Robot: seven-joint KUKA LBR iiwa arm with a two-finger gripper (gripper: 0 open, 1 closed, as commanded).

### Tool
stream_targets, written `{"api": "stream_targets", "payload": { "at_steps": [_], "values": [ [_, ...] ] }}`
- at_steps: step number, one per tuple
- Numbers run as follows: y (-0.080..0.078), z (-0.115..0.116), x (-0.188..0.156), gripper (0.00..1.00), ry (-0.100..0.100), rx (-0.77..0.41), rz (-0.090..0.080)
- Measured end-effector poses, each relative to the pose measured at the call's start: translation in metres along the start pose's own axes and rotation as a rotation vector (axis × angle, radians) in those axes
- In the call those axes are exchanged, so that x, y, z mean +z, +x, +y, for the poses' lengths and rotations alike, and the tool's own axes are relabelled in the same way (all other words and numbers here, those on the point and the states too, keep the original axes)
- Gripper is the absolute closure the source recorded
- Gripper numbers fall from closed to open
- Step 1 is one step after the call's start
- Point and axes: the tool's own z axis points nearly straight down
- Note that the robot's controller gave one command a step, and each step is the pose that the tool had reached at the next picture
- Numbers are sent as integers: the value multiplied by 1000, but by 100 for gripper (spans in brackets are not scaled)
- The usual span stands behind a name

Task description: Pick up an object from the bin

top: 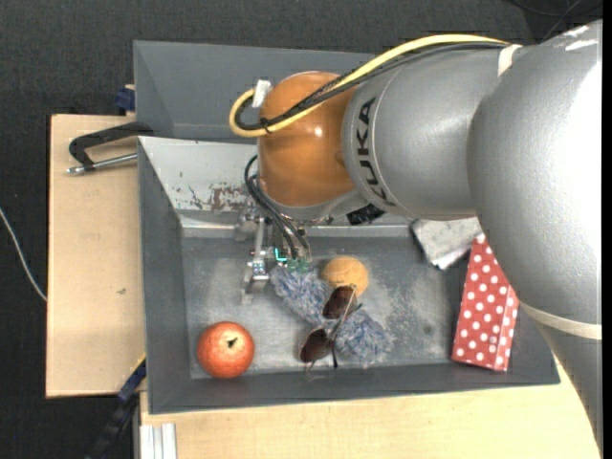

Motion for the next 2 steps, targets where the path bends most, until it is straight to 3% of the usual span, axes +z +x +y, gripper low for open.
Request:
{"api": "stream_targets", "payload": {
  "at_steps": [1,2],
  "values": [
    [0,0,0,0,0,0,0],
    [-3,-39,37,0,-4,110,-7]
  ]
}}
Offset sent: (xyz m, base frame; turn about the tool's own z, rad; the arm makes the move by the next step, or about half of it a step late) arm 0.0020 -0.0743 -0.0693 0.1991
